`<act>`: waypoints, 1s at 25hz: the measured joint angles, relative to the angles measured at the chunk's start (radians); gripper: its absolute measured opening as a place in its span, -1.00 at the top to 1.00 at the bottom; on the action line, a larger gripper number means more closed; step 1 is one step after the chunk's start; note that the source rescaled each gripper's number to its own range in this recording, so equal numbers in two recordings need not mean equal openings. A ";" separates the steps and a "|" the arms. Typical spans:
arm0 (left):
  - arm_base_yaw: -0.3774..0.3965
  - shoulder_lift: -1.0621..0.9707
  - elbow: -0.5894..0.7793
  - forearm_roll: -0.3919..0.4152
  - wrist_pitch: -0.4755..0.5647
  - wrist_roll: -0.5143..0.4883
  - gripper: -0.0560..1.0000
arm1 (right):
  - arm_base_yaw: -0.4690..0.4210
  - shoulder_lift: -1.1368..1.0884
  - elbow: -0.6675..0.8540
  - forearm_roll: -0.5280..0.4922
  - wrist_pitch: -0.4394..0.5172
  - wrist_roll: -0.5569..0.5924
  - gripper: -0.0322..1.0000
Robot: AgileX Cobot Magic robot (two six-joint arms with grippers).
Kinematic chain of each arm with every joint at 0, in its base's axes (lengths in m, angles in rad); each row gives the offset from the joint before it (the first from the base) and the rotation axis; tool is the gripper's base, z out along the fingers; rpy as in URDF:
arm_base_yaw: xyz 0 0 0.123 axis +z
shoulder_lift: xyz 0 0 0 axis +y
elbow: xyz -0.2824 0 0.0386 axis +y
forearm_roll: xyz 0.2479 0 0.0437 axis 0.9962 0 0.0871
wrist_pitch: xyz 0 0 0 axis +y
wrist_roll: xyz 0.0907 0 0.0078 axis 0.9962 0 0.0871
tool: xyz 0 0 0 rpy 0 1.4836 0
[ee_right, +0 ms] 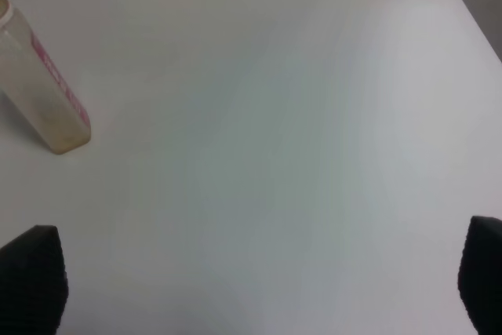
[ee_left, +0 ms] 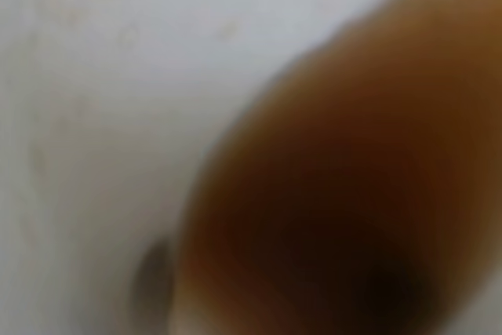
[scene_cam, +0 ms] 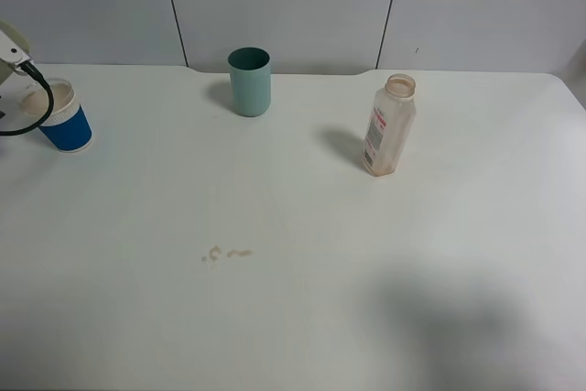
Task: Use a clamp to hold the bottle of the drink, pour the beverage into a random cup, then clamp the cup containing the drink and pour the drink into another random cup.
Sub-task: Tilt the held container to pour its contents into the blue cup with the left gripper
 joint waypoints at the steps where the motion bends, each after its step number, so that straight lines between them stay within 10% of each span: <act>1: 0.000 0.000 0.000 0.005 0.008 0.007 0.88 | 0.000 0.000 0.000 0.000 0.000 0.000 -1.00; 25: 0.000 0.000 0.000 0.171 0.039 0.013 0.88 | 0.000 0.000 0.000 0.000 0.000 0.000 -1.00</act>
